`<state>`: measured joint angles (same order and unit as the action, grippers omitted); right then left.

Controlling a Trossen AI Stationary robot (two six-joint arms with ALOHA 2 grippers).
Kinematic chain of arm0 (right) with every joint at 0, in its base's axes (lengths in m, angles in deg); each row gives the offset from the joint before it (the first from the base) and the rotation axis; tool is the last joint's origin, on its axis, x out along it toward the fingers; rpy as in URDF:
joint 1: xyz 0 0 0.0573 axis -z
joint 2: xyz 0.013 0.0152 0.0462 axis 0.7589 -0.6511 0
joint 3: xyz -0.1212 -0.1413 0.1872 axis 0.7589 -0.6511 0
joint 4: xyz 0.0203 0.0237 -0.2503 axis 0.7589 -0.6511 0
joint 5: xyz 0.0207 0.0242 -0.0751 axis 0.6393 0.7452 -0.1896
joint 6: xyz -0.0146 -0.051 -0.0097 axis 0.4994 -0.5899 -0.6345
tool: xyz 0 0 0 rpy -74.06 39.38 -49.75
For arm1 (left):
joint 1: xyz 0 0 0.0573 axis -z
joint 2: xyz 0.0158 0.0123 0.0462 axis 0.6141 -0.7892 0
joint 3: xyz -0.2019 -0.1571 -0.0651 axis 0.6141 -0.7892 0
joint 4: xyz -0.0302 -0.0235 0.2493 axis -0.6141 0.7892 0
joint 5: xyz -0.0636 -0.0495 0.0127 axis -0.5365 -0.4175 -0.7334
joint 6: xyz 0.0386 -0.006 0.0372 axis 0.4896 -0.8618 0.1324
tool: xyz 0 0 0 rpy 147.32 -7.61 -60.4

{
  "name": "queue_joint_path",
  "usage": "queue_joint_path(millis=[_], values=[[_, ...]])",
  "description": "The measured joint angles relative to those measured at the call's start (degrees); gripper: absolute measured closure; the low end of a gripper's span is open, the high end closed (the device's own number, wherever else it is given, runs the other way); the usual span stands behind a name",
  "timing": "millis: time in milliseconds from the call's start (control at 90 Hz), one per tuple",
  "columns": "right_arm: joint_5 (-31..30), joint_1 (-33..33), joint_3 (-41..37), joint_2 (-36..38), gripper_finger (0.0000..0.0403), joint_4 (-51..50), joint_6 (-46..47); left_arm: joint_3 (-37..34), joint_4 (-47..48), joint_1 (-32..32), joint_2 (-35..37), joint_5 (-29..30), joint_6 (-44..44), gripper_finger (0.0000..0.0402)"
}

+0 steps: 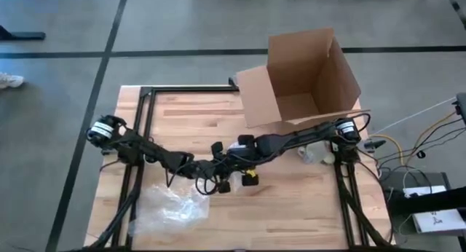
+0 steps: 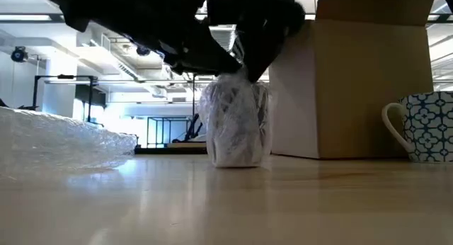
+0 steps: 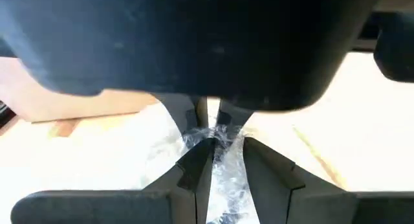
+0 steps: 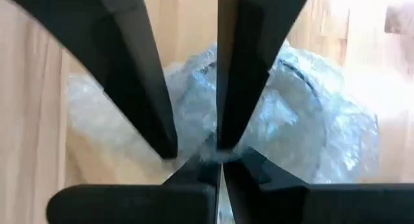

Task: Wrap mug
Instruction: Wrap the blue mug with the right bubble wrap

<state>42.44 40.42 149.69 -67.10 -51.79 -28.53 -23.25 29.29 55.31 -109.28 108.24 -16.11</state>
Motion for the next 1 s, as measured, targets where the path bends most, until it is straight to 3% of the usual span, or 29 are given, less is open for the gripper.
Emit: queue_joint_path(millis=[211, 356, 556, 1000], values=[[-3.39, -0.02, 7.53, 0.56, 0.0403, -5.72, -2.12, -0.17, 1.08, -0.08, -0.22, -0.38, -0.04, 0.0326], [-3.10, -0.02, 9.13, 0.62, 0.0403, -2.77, -4.61, -0.18, 1.22, -0.08, -0.22, -0.39, -0.04, 0.0326], [0.74, 0.48, 3.52, 0.56, 0.0403, 3.06, -4.98, -0.21, 1.47, -0.06, -0.22, -0.39, -0.04, 0.0326], [0.86, 1.13, -7.33, 0.59, 0.0403, 6.18, -2.94, -0.36, 4.05, 0.13, 2.34, -1.44, 0.16, 0.0326]])
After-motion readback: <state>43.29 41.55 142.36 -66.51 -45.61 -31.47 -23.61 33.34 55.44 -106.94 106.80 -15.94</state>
